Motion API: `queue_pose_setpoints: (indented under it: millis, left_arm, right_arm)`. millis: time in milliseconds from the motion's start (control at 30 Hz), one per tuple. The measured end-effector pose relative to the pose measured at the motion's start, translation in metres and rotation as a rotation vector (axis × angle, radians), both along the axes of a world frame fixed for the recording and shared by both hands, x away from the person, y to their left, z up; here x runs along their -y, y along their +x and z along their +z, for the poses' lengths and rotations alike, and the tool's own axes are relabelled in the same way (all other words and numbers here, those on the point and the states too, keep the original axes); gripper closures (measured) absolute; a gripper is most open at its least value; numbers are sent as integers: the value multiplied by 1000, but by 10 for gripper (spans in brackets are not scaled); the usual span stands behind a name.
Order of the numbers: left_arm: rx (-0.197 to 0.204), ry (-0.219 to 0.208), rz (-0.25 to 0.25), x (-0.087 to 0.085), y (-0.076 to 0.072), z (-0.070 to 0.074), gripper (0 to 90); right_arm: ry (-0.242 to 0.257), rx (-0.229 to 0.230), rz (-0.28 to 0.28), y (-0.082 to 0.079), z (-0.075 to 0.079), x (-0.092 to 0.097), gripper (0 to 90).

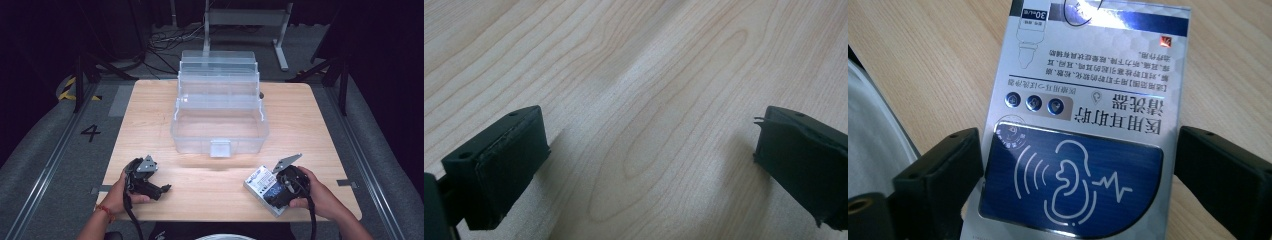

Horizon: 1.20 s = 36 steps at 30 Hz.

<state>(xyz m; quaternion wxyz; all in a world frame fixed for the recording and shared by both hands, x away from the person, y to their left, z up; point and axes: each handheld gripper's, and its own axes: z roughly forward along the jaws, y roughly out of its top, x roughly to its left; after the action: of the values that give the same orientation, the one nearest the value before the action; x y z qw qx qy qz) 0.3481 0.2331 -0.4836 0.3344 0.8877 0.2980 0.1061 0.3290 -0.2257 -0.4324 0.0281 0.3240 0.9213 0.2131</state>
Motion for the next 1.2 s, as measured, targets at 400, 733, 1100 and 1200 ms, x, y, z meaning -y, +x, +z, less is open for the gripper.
queue_pose_setpoints:
  millis: [400,733,1100,1200]
  left_arm:
    - [3,41,-58,0,3,15,266]
    - [119,1,-66,12,5,70,199]
    - [187,79,-180,71,28,128,242]
    - [180,157,-222,89,38,134,263]
  right_arm:
    - [-97,-5,58,10,-11,-9,14]
    - [-85,3,76,13,-11,7,36]
    - [-99,-3,108,12,-11,28,36]
    - [-84,3,109,12,-12,31,35]
